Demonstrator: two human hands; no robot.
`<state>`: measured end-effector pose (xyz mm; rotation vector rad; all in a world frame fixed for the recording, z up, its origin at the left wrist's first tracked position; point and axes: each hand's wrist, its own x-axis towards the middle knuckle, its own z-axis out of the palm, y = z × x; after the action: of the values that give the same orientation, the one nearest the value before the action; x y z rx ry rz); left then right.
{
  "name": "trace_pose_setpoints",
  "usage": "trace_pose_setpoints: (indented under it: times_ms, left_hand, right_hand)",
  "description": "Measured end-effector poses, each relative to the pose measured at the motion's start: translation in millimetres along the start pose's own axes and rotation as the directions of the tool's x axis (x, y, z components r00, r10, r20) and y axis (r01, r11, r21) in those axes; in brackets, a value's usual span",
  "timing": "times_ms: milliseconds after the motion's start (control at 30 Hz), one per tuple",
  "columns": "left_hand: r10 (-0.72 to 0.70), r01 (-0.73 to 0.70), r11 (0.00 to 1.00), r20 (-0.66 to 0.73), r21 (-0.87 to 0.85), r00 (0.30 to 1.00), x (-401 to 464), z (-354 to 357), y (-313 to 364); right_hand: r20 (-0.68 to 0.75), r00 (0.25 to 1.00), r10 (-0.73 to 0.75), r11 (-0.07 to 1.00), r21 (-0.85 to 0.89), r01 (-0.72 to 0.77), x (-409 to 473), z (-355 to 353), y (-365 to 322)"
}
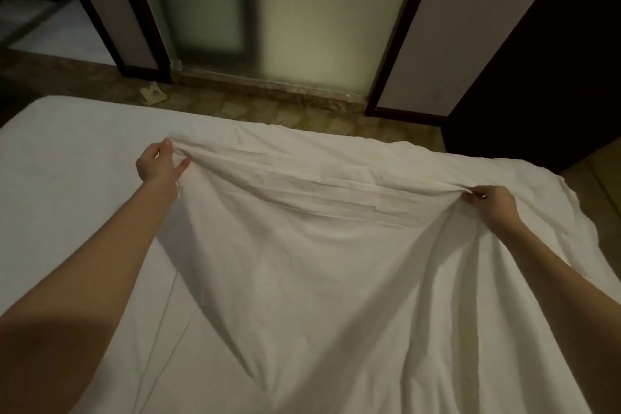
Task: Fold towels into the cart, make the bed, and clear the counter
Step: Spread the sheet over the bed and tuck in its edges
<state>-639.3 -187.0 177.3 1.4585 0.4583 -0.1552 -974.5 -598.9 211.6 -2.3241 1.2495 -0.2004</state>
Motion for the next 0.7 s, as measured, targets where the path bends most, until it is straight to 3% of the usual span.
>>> trace_pose_setpoints:
  times_ms: [233, 333, 433, 467, 533, 600, 700]
  left_hand:
    - [0.057, -0.057, 0.998, 0.05, -0.005, 0.997, 58, 51, 13]
    - [0.173, -0.18, 0.981, 0.091, 0.078, 0.981, 73, 79, 26]
    - [0.262, -0.279, 0.947, 0.119, 0.161, 0.958, 85, 97, 27]
    - [0.276, -0.302, 0.93, 0.144, 0.211, 0.95, 90, 100, 20]
    - [0.261, -0.336, 0.866, 0.237, 0.371, 0.936, 99, 93, -7]
    - [0.185, -0.346, 0.816, 0.359, 0.463, 0.915, 105, 76, -45]
    - [0.067, -0.309, 0.769, 0.409, 0.56, 0.91, 100, 52, -90]
  right_hand:
    - [-0.136, 0.991, -0.017, 0.982, -0.191, -0.009, 82, 34, -41]
    - [-0.19, 0.981, 0.038, 0.991, -0.118, -0.061, 113, 31, -61]
    - [-0.231, 0.968, 0.095, 0.993, 0.09, -0.076, 135, 38, -74]
    - [-0.184, 0.979, 0.085, 0.989, 0.134, -0.061, 140, 44, -75]
    - [0.052, 0.998, 0.031, 0.984, 0.174, -0.04, 142, 67, -74]
    - [0.284, 0.959, 0.002, 0.985, 0.167, -0.051, 131, 96, -70]
    - [0.377, 0.925, -0.041, 0.99, 0.141, -0.014, 97, 133, -60]
